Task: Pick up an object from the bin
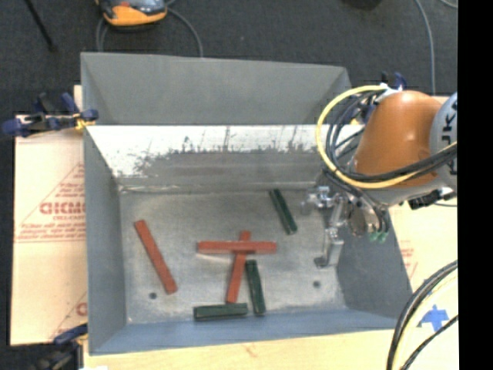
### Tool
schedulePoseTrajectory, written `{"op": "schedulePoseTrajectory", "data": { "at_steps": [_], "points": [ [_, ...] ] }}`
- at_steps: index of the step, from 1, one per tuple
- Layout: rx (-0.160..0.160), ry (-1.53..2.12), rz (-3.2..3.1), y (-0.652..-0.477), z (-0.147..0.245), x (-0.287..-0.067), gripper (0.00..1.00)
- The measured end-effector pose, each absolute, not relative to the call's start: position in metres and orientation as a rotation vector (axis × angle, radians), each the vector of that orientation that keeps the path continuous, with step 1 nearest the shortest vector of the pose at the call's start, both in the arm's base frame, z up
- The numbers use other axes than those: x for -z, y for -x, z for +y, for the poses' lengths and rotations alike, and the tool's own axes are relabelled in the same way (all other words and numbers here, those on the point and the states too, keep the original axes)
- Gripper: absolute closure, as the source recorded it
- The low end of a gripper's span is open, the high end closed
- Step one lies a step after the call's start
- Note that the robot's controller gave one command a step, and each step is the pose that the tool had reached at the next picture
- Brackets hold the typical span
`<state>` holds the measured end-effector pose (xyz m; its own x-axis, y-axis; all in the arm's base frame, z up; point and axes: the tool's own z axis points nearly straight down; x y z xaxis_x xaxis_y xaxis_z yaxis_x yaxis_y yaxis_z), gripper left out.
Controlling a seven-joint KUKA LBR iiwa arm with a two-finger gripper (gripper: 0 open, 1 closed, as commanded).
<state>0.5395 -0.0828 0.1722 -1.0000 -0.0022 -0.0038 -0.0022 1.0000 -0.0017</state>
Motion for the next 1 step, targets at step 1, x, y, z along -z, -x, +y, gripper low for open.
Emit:
{"op": "schedulePoseTrajectory", "data": {
  "at_steps": [1],
  "points": [
    [0.002, -0.081, 3.128, -0.5675, -0.055, -0.1275, 0.0]
  ]
}}
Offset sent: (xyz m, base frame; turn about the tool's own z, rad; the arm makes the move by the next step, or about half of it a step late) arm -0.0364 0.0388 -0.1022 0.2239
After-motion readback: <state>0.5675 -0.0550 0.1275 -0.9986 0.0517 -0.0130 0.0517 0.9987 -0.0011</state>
